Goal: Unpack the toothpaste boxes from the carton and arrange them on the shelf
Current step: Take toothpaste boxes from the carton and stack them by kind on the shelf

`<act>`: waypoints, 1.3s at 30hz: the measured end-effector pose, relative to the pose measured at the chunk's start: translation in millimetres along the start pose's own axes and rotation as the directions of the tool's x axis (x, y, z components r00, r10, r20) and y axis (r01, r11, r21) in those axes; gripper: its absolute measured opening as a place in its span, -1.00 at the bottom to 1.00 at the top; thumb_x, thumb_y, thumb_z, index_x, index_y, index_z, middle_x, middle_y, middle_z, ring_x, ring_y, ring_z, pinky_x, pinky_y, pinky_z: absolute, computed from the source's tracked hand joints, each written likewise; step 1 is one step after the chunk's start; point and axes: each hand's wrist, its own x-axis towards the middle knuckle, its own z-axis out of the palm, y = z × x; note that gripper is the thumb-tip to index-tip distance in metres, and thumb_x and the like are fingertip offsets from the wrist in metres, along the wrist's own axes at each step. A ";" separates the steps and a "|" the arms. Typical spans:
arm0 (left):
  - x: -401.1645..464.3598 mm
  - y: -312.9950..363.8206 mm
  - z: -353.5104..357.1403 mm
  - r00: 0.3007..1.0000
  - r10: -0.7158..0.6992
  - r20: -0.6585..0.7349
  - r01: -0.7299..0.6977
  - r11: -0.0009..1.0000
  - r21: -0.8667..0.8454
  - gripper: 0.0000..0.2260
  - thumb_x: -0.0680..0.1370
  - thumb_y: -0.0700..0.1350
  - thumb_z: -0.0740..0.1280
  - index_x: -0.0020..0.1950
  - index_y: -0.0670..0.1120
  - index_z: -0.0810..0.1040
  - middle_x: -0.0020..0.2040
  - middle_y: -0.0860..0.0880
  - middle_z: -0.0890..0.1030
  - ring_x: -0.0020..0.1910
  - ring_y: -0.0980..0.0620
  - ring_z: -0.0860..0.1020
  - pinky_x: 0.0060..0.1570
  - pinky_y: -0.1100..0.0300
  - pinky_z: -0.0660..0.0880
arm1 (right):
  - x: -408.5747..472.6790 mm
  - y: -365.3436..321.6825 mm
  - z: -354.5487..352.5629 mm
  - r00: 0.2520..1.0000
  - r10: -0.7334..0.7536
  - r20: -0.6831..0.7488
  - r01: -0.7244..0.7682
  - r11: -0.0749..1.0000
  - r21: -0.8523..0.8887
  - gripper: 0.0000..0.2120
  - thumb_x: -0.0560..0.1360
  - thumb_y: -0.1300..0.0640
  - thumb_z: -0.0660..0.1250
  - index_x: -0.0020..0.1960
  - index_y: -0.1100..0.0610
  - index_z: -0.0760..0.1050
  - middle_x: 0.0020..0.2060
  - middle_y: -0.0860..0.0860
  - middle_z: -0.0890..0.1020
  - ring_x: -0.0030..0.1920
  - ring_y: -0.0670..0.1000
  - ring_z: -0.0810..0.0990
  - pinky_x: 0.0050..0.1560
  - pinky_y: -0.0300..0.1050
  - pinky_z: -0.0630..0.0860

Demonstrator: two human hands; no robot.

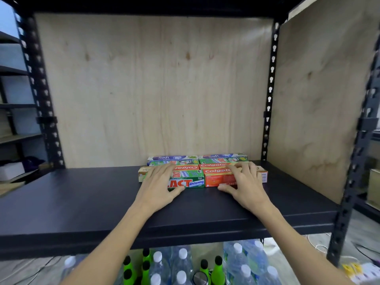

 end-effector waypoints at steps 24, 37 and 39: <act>-229.5 72.5 35.6 0.893 -0.188 -0.408 0.026 0.929 -0.369 -0.60 0.58 -0.12 0.38 0.41 -0.09 0.44 0.41 0.03 0.43 0.46 0.06 0.34 0.47 0.15 0.24 | -223.5 -114.0 29.2 0.976 0.097 -0.197 0.076 0.691 0.719 -0.60 0.58 0.04 0.38 0.38 -0.11 0.40 -0.04 -0.18 0.47 0.08 -0.07 0.47 0.08 -0.26 0.41; -439.0 -24.0 170.4 0.788 -0.585 0.193 0.615 0.762 -0.203 -0.61 0.57 -0.01 0.37 0.35 -0.11 0.43 0.21 -0.06 0.55 0.24 -0.05 0.49 0.26 0.04 0.43 | -408.4 -109.7 218.1 0.929 0.196 0.313 -0.355 0.709 0.609 -0.45 0.53 0.12 0.44 0.44 0.06 0.31 0.04 -0.12 0.46 0.08 -0.08 0.41 0.22 0.02 0.42; -470.8 -34.7 189.1 0.735 -0.622 0.272 0.667 0.735 -0.120 -0.60 0.55 -0.02 0.39 0.33 -0.12 0.44 0.19 -0.09 0.55 0.20 -0.11 0.51 0.22 0.01 0.43 | -434.2 -110.5 245.2 0.904 0.195 0.381 -0.392 0.732 0.557 -0.44 0.52 0.09 0.45 0.44 0.06 0.31 0.06 -0.10 0.47 0.09 -0.06 0.42 0.17 0.02 0.46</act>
